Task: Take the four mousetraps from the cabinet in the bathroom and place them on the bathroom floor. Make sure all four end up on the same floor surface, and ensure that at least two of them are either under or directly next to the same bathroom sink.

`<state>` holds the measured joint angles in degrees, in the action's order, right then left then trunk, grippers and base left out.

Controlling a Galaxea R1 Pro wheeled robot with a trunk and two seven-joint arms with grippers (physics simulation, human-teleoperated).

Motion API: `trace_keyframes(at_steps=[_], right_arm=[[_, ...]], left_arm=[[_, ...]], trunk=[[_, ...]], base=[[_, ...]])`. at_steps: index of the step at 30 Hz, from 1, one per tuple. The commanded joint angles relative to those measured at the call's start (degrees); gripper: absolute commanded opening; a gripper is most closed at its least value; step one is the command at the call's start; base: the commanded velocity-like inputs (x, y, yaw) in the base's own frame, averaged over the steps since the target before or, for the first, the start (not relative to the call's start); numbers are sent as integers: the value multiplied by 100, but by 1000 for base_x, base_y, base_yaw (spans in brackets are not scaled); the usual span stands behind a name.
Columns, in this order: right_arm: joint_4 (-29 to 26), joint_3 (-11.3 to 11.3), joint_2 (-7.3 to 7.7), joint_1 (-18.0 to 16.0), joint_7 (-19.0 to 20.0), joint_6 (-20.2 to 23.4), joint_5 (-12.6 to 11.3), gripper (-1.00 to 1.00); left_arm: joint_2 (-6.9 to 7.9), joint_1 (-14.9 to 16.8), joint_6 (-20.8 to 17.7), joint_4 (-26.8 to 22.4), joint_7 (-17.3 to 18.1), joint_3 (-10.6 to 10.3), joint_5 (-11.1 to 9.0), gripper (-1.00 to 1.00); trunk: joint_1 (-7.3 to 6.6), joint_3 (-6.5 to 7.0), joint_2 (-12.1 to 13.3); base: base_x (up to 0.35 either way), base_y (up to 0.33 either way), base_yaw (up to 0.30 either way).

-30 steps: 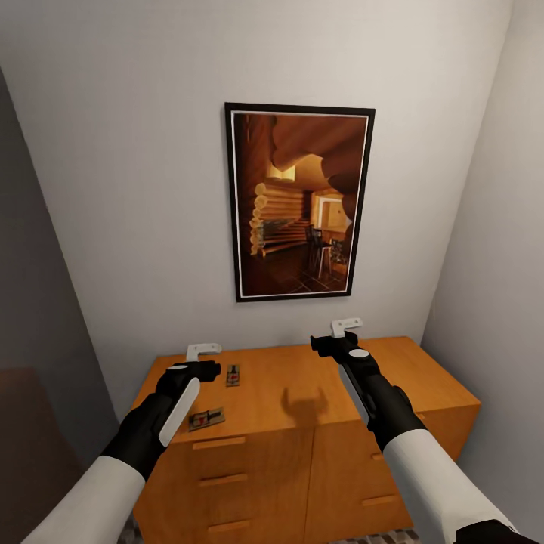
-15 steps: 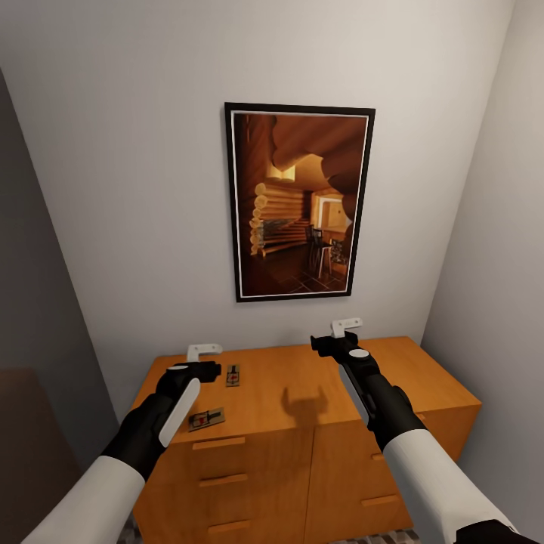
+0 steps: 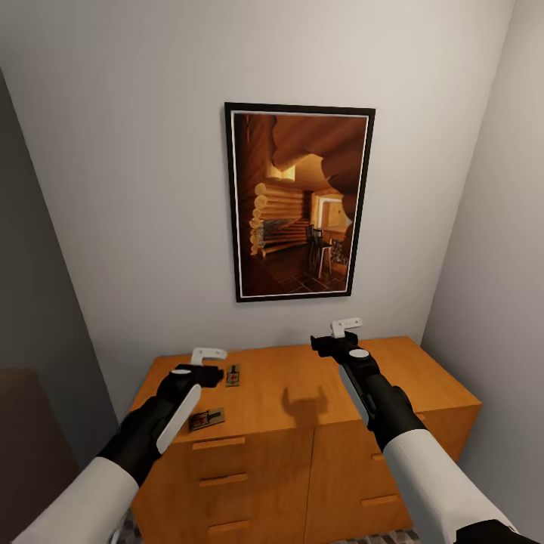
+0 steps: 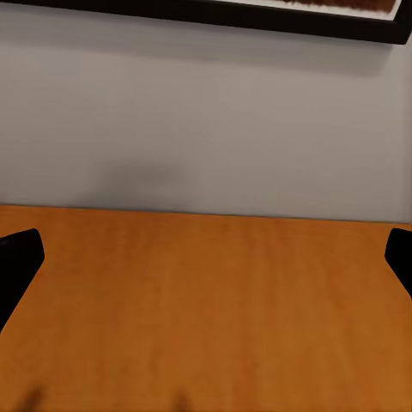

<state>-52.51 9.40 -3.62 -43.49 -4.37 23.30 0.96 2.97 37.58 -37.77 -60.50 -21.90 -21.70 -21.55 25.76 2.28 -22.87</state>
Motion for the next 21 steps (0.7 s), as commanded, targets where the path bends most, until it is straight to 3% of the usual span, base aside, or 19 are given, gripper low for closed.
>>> trace_keyframes(at_steps=[1, 6, 15, 17, 21], right_arm=[[-6, 14, 1, -2, -29, 34, 9, 100], [-11, 14, 1, -2, -29, 34, 9, 100], [-14, -26, 1, -2, -29, 26, 10, 100], [-14, -26, 1, -2, -29, 26, 13, 100], [-14, -20, 1, -2, -32, 25, 30, 100]], left_arm=[[37, 4, -9, -6, -44, -70, -60, 100], [183, 1, 0, -4, 13, -243, -60, 100], [245, 2, 11, -2, 256, -449, -31, 100], [250, 3, 9, -3, 309, -535, 28, 100], [249, 3, 9, -5, 464, -791, 351, 100]], trunk=[[2, -3, -5], [2, -3, -5], [2, -3, -5], [2, -3, -5], [2, -3, -5]], base=[[0, 0, 0], [0, 0, 0], [0, 0, 0], [0, 0, 0], [0, 0, 0]])
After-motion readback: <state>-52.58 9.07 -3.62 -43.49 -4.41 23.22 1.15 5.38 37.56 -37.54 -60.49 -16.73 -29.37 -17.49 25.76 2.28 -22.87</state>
